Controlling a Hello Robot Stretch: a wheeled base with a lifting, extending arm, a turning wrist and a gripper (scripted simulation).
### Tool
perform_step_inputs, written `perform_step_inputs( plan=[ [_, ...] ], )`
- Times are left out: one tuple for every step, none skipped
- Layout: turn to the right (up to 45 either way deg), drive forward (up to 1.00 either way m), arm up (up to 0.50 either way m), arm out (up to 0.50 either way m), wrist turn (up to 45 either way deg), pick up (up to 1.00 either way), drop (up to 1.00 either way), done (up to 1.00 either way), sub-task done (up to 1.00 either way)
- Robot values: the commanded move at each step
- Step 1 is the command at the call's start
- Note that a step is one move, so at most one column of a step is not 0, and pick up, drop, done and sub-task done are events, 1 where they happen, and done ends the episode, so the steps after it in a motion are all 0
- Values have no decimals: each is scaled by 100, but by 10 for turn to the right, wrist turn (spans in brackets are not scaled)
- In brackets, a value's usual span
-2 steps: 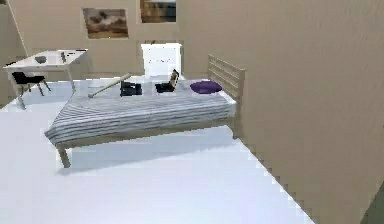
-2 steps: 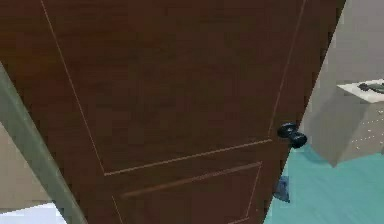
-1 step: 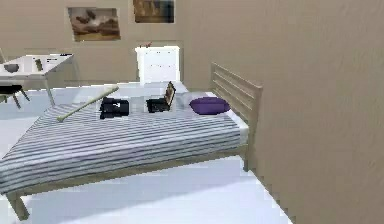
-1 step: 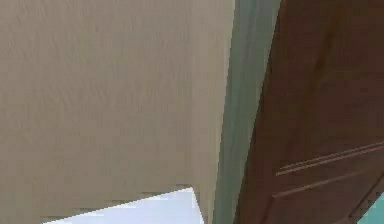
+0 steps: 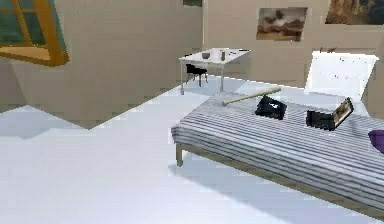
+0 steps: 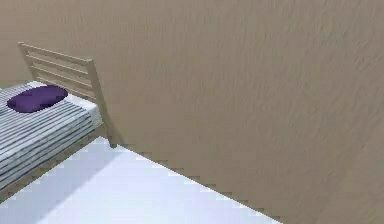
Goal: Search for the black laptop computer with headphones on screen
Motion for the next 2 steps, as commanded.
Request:
perform_step_inputs(
  plan=[
    [-180,0,0,0,0,0,0,0,0],
    [0,100,0,0,0,0,0,0,0]
  ],
)
